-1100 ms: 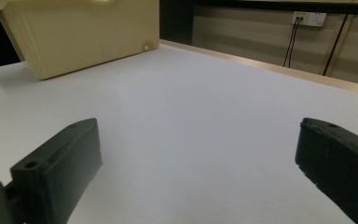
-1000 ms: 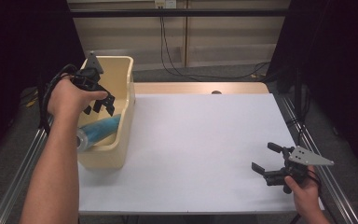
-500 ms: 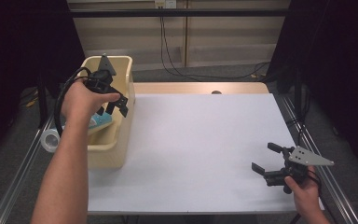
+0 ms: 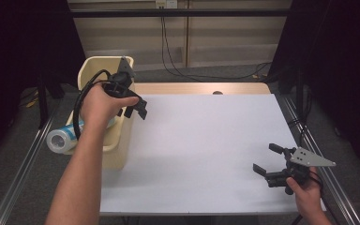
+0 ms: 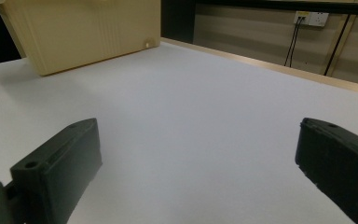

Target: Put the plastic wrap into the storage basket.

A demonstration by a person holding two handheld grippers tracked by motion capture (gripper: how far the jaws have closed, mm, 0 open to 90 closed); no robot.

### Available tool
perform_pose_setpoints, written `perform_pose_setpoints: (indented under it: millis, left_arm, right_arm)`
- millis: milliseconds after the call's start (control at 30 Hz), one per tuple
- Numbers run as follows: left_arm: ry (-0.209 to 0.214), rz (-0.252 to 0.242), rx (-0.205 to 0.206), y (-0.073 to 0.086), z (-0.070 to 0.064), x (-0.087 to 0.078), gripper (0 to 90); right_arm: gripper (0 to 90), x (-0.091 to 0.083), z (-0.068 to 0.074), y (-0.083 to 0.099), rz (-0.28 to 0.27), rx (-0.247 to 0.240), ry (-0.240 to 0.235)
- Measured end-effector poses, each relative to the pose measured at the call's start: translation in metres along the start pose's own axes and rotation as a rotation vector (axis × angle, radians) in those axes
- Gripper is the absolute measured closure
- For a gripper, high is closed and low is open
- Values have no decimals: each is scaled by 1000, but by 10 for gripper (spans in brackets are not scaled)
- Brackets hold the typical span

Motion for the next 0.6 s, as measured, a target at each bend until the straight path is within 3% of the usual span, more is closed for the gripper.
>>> perform_pose_setpoints:
  millis: [367,600]
  left_arm:
    - [23,16,37,3,-16,17,169]
    - [5,47,67,7,-22,32,167]
  right_arm:
    - [0,0,0,0,2,-3,1]
    - [0,1,1,0,3,-3,-3]
Point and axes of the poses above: each handheld gripper's, and its own axes: x roughly forward along the jaws, y roughly out of its underside, z roughly to its left, the point moved 8 cm from there along x, roughly forward along the jaws, and after that the axes turned 2 degrees about y, right-handed, at the moved point
